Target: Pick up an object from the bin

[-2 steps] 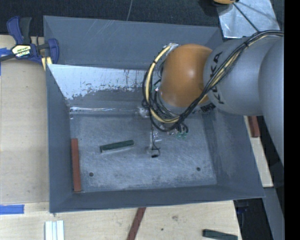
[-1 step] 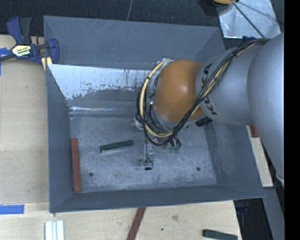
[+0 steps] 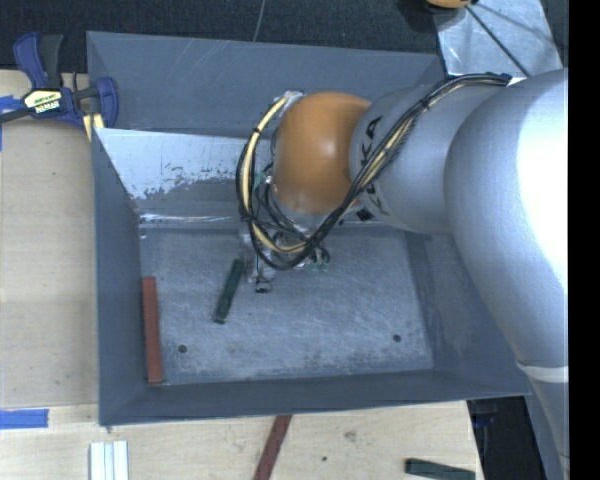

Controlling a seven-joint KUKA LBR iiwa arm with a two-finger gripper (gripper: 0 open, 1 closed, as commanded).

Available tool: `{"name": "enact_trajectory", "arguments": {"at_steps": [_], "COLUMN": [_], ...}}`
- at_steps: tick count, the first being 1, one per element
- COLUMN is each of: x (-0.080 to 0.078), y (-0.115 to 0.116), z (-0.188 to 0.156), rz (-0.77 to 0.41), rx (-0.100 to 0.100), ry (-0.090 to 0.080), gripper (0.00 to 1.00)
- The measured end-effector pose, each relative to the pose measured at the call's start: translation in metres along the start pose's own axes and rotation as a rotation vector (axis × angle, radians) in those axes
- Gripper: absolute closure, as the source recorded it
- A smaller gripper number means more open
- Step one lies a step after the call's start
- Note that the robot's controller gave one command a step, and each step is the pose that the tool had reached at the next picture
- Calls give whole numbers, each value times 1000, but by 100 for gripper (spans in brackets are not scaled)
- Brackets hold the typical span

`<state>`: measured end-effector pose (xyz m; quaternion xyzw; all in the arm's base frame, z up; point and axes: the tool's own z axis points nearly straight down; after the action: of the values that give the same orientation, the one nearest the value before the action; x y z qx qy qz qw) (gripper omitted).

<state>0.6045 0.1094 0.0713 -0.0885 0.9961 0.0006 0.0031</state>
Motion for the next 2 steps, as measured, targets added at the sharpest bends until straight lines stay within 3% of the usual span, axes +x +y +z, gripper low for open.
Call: {"name": "enact_trajectory", "arguments": {"at_steps": [1,2], "x": [1,1], "y": [0,0], "z": [1,1], "rz": [0,0], "rx": [0,1], "ry": [2,2], "gripper": [0,0]}}
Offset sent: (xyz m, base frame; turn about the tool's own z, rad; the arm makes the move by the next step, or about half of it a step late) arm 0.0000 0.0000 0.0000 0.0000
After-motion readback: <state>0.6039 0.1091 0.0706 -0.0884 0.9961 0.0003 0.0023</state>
